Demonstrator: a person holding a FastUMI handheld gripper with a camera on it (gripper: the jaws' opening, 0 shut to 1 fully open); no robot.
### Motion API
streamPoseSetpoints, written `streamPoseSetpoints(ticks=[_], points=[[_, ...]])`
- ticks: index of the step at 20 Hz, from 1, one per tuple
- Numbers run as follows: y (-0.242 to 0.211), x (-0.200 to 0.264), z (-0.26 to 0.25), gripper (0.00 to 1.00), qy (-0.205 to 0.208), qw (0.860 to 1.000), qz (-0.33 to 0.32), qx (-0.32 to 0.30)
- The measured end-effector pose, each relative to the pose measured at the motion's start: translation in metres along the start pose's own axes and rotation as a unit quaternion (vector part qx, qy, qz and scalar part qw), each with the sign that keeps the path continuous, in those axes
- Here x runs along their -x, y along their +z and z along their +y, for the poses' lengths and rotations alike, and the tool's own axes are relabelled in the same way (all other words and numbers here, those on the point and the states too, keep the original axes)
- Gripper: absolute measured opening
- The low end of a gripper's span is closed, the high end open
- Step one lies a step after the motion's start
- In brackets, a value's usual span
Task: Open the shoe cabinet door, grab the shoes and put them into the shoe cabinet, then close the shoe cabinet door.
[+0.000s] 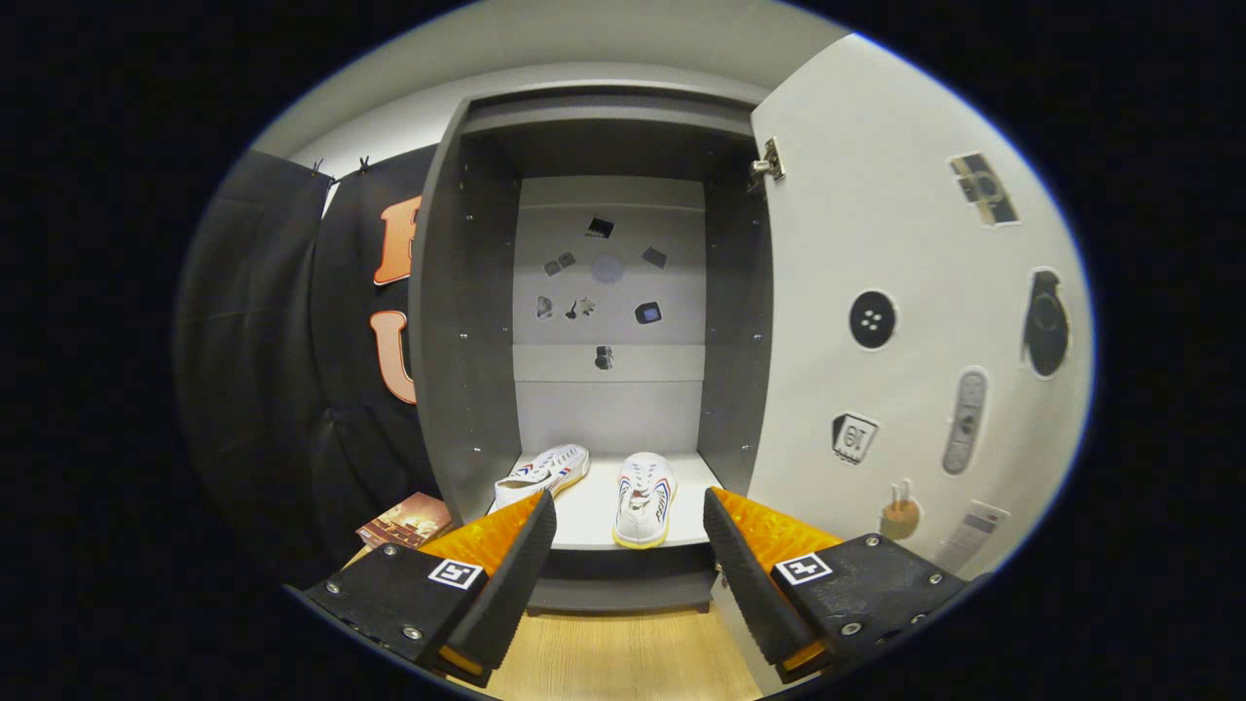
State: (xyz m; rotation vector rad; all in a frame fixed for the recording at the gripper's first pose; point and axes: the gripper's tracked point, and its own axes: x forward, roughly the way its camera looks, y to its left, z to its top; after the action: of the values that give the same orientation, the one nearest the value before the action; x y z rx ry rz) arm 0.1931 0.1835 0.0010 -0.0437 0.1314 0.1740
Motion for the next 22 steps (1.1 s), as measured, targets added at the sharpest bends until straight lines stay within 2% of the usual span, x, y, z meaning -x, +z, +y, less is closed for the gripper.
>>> streamPoseSetpoints(ticks=[6,10,14,16,18,22], points=[[-0.011,0.079,-0.035,0.94,-0.014,1.000,-0.005,-0.003],[-0.016,0.120,-0.076,0.94,-0.035,0.999,-0.006,0.000],[-0.021,0.146,-0.125,0.94,-0.057,0.998,-0.008,-0.020],[-0.023,0.158,-0.139,0.94,-0.041,0.999,-0.008,-0.032],[-0.023,0.166,-0.160,0.93,-0.056,0.998,-0.009,-0.029],[-0.029,0.169,-0.190,0.93,-0.053,0.998,-0.010,-0.025]])
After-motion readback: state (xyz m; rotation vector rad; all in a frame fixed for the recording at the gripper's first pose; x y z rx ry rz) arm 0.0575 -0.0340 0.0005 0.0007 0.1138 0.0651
